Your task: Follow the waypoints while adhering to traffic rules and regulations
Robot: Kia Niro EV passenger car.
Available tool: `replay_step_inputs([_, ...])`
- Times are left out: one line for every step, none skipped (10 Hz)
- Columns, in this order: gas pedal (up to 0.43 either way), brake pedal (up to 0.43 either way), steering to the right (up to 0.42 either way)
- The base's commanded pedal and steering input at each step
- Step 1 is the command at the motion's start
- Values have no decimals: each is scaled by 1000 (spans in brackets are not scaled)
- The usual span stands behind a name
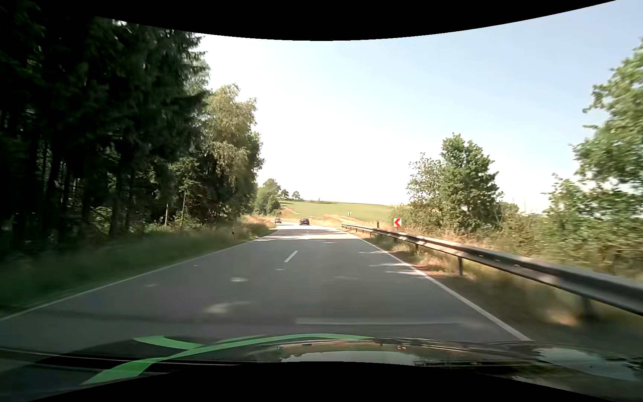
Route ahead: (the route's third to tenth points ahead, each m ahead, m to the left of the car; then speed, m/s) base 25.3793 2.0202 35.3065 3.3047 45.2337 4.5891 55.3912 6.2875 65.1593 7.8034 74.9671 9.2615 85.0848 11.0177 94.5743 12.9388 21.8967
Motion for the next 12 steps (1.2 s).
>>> replay_step_inputs([260, 0, -19])
replay_step_inputs([268, 0, -19])
replay_step_inputs([287, 0, -20])
replay_step_inputs([299, 0, -21])
replay_step_inputs([311, 0, -21])
replay_step_inputs([311, 0, -21])
replay_step_inputs([311, 0, -20])
replay_step_inputs([319, 0, -19])
replay_step_inputs([319, 0, -19])
replay_step_inputs([319, 0, -19])
replay_step_inputs([319, 0, -19])
replay_step_inputs([319, 0, -19])
